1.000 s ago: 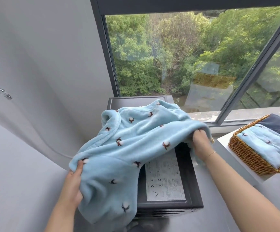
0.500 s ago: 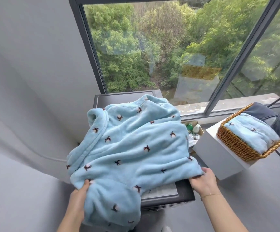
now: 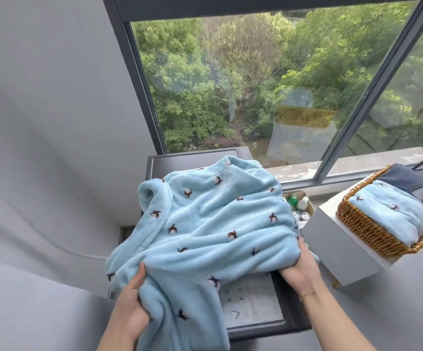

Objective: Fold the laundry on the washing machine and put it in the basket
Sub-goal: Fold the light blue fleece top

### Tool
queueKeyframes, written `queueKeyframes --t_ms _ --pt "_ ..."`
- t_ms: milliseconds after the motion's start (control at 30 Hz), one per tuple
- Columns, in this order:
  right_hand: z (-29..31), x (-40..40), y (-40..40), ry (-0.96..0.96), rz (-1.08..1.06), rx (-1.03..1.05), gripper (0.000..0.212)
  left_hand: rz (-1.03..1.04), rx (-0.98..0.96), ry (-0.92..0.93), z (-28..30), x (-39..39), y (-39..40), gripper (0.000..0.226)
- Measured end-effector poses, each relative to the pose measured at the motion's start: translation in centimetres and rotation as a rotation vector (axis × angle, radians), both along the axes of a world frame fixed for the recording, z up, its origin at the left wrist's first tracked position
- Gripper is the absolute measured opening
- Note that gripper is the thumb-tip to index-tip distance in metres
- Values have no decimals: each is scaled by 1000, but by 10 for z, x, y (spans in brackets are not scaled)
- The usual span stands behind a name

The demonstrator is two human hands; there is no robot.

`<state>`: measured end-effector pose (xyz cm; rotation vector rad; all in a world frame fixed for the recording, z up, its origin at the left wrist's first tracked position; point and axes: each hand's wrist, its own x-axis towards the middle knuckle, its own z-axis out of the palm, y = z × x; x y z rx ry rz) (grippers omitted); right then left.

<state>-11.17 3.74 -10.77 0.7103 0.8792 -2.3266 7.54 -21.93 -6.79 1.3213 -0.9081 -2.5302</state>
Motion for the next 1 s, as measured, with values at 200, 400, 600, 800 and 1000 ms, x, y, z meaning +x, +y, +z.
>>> queueKeyframes --t_ms 200,400,600,800,1000 --pt "79 -105 -95 147 232 93 57 47 -115 175 54 -92 -75 51" --pt "179 -144 -126 424 31 -136 46 113 -281 370 124 -124 -126 54" --pt "88 -72 -81 341 -175 270 24 -2 -236 46 52 -70 -111 41" --pt "-15 -12 -31 -47 -186 674 21 -75 -198 -404 -46 -8 -59 75" --pt "-12 -7 -4 38 -429 720 29 -159 -173 -448 -35 8 -60 70"
